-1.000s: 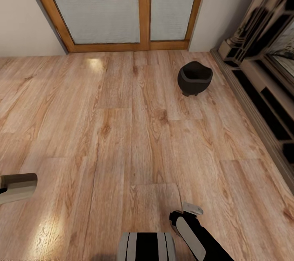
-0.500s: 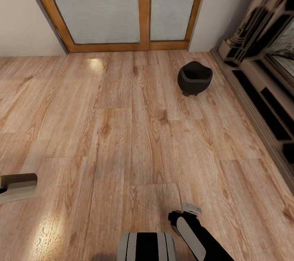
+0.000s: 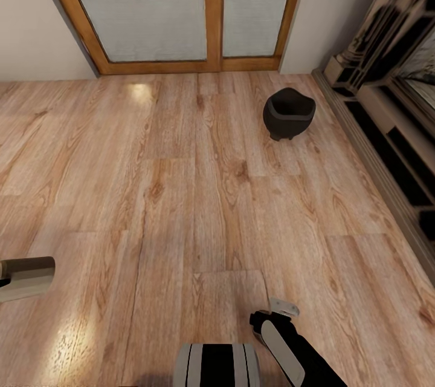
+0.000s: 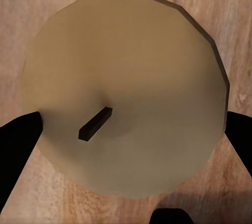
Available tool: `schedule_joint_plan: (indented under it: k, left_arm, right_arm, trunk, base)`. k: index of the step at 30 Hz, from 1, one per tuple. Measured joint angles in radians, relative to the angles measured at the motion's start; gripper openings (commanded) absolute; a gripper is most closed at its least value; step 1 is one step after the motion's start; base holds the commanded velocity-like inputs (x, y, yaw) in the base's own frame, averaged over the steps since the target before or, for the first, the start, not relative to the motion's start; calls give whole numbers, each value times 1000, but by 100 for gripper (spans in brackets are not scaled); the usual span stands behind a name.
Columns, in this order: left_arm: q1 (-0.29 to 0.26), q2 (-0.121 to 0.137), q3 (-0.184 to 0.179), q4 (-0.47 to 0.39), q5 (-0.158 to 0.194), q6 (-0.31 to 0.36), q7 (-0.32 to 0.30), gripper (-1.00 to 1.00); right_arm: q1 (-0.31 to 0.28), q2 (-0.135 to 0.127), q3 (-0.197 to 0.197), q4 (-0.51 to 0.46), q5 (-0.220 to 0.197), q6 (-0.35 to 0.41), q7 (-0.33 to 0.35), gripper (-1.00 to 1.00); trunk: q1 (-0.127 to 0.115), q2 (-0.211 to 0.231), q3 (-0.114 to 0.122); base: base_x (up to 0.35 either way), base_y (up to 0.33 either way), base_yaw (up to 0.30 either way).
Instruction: Place each of the two pumpkins and all three candles from the living room inside a cabinet in the living room (use any cabinet), then make sure every cabinet is closed, and position the cauldron so it is next to a table in the living room.
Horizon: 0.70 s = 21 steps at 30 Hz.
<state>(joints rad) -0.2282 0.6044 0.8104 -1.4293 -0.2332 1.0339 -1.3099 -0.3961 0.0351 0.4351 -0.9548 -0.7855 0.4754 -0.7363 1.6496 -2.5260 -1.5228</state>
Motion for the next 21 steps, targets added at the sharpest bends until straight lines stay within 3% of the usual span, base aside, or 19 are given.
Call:
schedule_joint_plan:
  k: [9, 10, 21]
  left_arm:
    - [0, 0, 0, 0, 0, 0, 0, -100]
    - [0, 0, 0, 0, 0, 0, 0, -100]
    - [0, 0, 0, 0, 0, 0, 0, -100]
  right_arm:
    - [0, 2, -1, 1, 0, -3, -1, 100]
    - [0, 3, -1, 2, 0, -4, -2, -100]
    - [0, 1, -2, 1, -3, -3, -3, -100]
  trunk:
    - [0, 0, 0]
    - [0, 0, 0]
    - [0, 0, 0]
  base:
    - [0, 0, 0]
    - [0, 0, 0]
    - [0, 0, 0]
